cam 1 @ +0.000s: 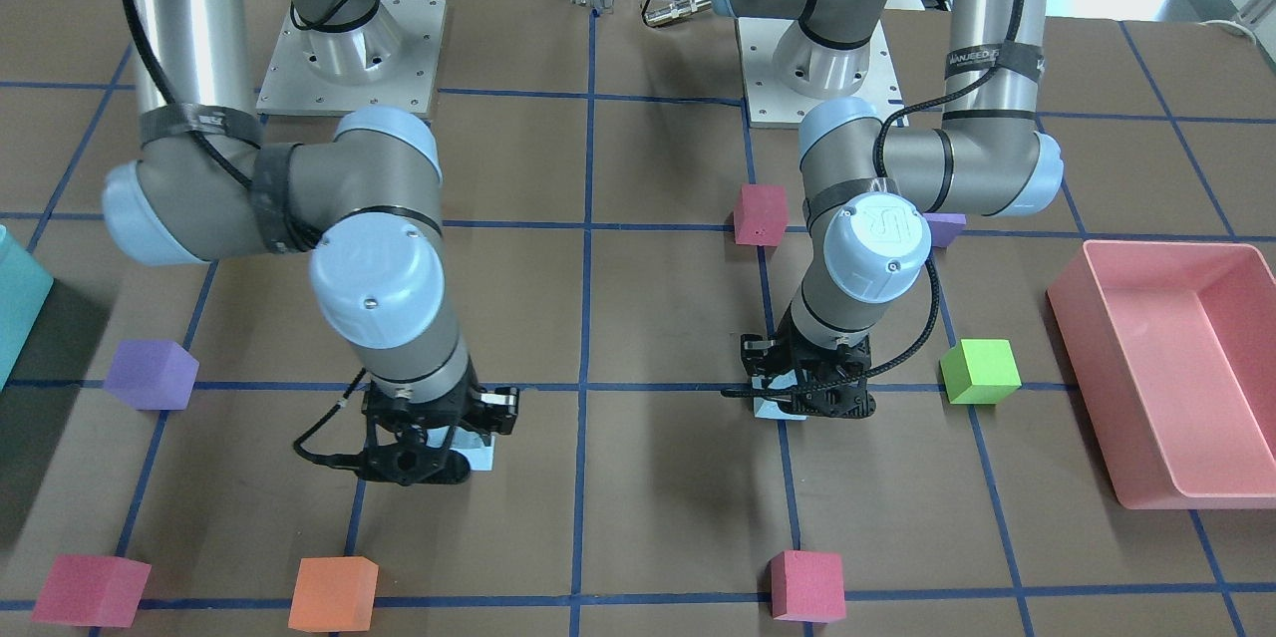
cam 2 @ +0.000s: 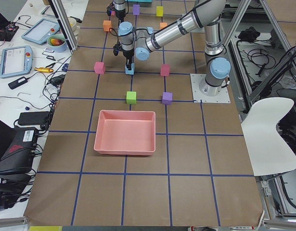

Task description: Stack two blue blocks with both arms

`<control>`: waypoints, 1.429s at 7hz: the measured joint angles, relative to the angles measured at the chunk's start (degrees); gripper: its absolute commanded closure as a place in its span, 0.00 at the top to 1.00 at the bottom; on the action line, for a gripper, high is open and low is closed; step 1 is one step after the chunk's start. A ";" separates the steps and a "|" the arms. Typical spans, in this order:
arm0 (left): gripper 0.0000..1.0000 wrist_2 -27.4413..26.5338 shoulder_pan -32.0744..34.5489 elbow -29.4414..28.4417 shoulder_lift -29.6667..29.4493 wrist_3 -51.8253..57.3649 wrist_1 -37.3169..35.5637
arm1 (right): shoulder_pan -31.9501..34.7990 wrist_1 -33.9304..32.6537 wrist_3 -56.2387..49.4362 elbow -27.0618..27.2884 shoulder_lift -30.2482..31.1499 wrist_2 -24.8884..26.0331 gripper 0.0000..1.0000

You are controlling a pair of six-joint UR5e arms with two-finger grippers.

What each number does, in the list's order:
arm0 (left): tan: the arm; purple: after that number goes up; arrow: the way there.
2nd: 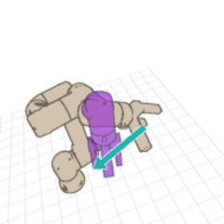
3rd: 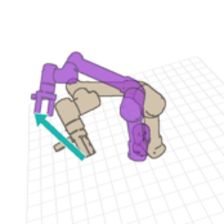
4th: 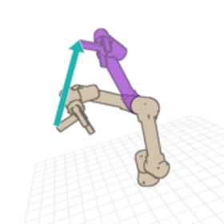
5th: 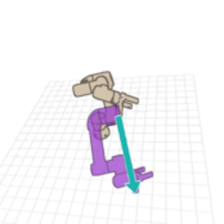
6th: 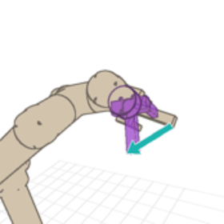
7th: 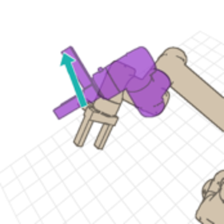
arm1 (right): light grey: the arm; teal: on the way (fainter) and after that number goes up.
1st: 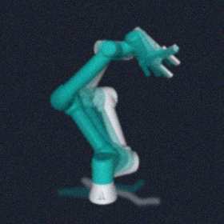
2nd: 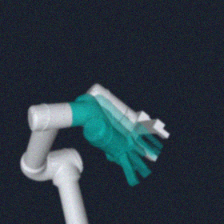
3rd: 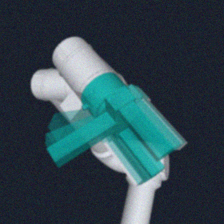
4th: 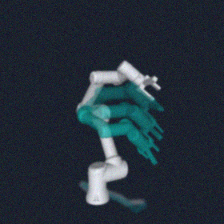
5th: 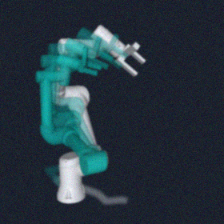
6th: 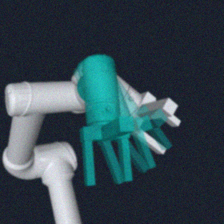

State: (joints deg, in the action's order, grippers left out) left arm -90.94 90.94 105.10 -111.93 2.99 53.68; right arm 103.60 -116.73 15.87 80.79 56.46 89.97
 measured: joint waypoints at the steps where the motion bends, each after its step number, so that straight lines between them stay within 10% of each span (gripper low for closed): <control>1: 0.00 -0.07 -0.06 -0.26 0.26 0.00 0.08 | 2.11 0.06 2.41 -2.18 -2.27 -0.39 0.00; 3: 0.00 -1.91 -0.11 -1.17 0.51 0.00 0.48 | 4.20 0.12 3.84 -3.86 -5.20 -1.29 0.12; 4: 0.00 -2.44 -0.04 -1.80 0.41 -0.02 0.56 | 4.80 0.13 3.94 -4.00 -6.08 -1.53 0.71; 5: 0.00 -2.58 0.08 -2.94 0.16 -0.06 1.02 | 5.13 0.10 3.90 -4.03 -6.51 -1.61 1.00; 10: 0.00 -0.71 0.59 -11.26 -0.62 -0.84 8.86 | 3.48 2.24 3.20 -4.35 -3.12 -1.30 1.00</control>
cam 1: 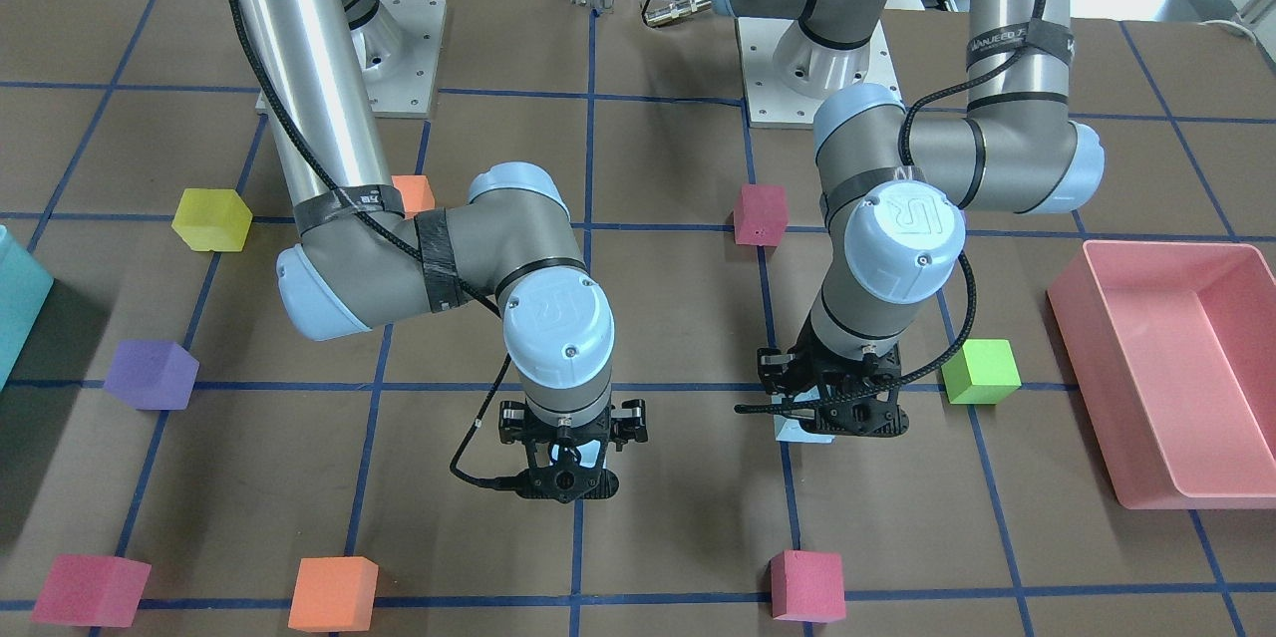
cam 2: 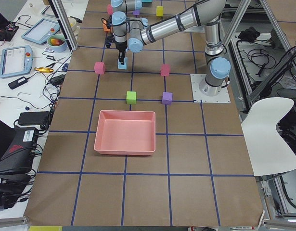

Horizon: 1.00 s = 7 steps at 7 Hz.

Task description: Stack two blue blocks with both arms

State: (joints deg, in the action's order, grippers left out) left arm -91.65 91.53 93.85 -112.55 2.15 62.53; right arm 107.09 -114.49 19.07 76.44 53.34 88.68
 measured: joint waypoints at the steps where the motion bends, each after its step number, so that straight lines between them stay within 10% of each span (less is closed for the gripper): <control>1: 0.00 0.43 0.77 -2.64 -0.46 -1.44 2.44 | -2.82 3.14 -0.89 0.15 3.16 0.02 1.00; 7: 0.00 4.67 12.53 -18.74 -9.34 -23.02 5.96 | -14.17 18.13 -7.82 7.30 24.24 0.34 1.00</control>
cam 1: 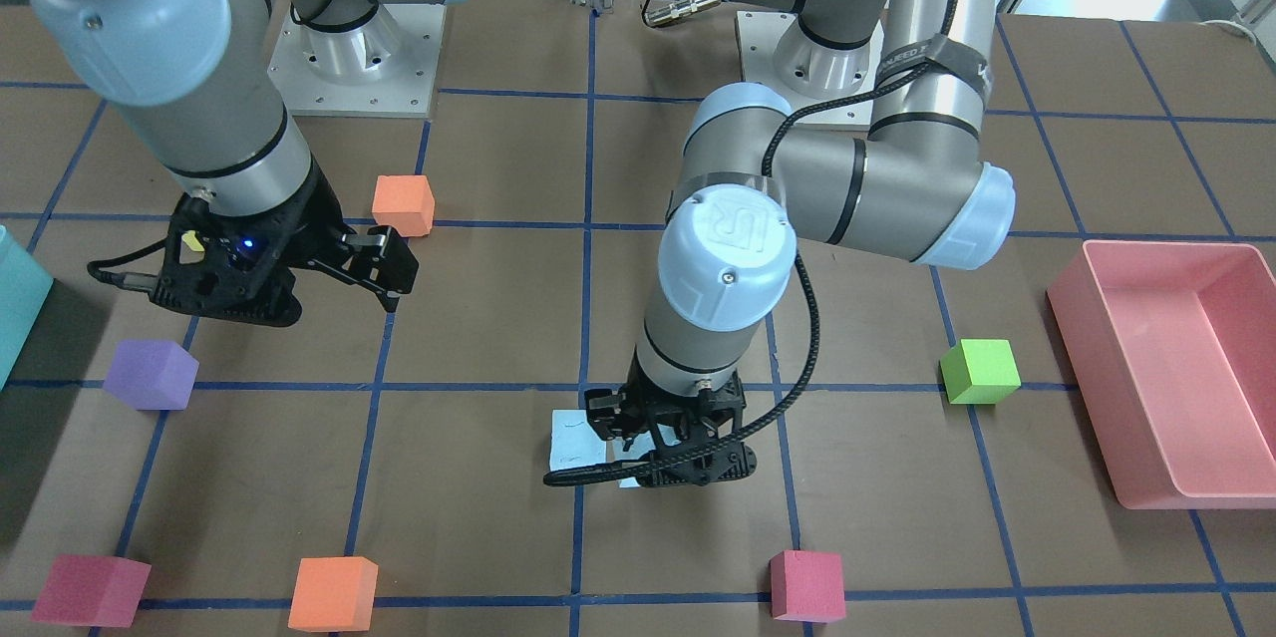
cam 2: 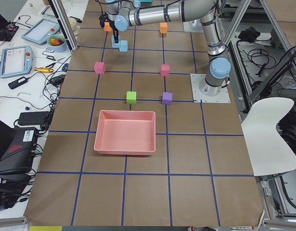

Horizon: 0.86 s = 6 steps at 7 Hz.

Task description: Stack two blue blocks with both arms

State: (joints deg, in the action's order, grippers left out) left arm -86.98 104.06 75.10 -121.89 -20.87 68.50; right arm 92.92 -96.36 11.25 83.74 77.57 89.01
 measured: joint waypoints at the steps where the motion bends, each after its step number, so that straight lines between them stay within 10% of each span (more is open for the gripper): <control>1: 0.00 0.08 1.37 -0.94 -1.04 -1.22 0.02 | -0.35 -0.27 0.06 0.63 1.35 -0.13 1.00; 6: 0.00 0.06 5.09 -1.09 -2.97 -3.10 0.11 | -1.16 1.84 -1.65 2.27 6.14 -0.31 1.00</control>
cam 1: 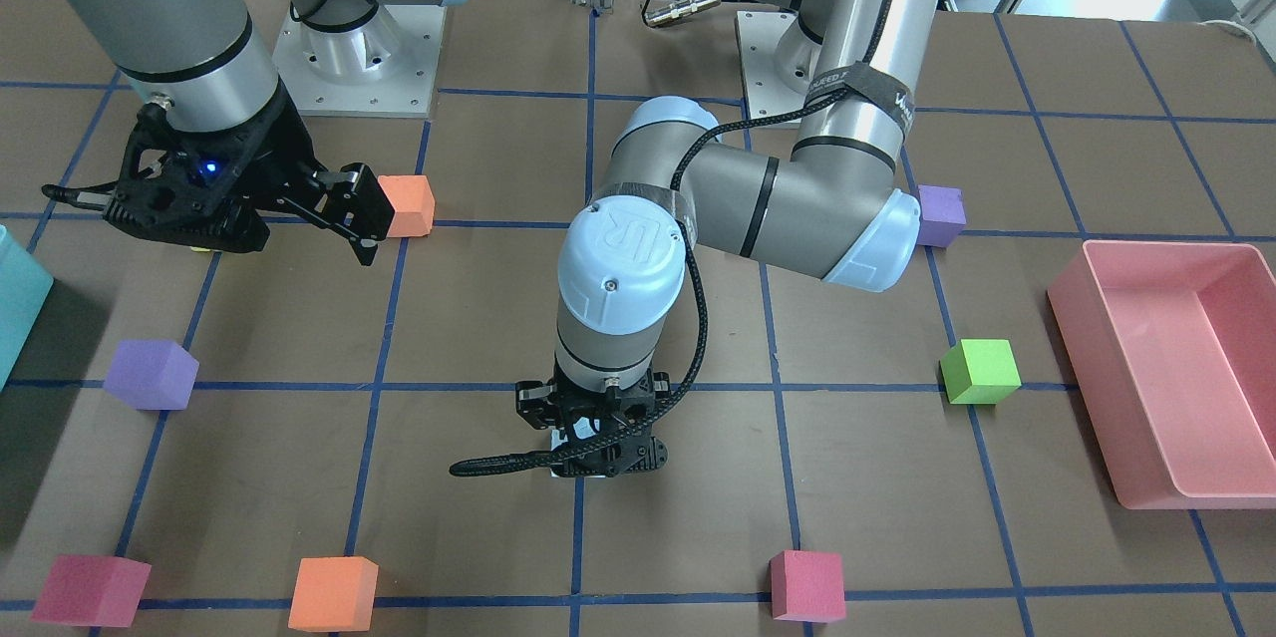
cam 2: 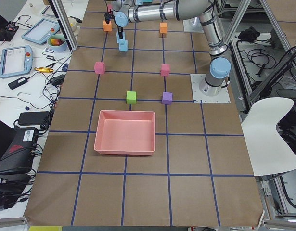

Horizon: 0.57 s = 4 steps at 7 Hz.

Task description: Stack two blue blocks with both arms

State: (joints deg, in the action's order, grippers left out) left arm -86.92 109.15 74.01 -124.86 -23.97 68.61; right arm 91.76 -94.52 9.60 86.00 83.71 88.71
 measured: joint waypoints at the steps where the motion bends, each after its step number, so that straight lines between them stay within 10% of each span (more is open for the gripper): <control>1: 0.00 -0.11 0.15 0.22 -0.05 0.09 0.04 | -0.08 1.33 -1.33 0.02 0.47 -0.52 1.00; 4: 0.00 -0.24 0.26 0.48 -0.42 0.15 0.47 | -2.25 3.03 -10.12 0.12 1.08 -1.69 1.00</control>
State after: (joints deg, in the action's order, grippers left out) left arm -87.16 109.40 74.49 -125.28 -23.82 69.07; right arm 89.51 -91.48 -0.52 86.13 84.80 87.01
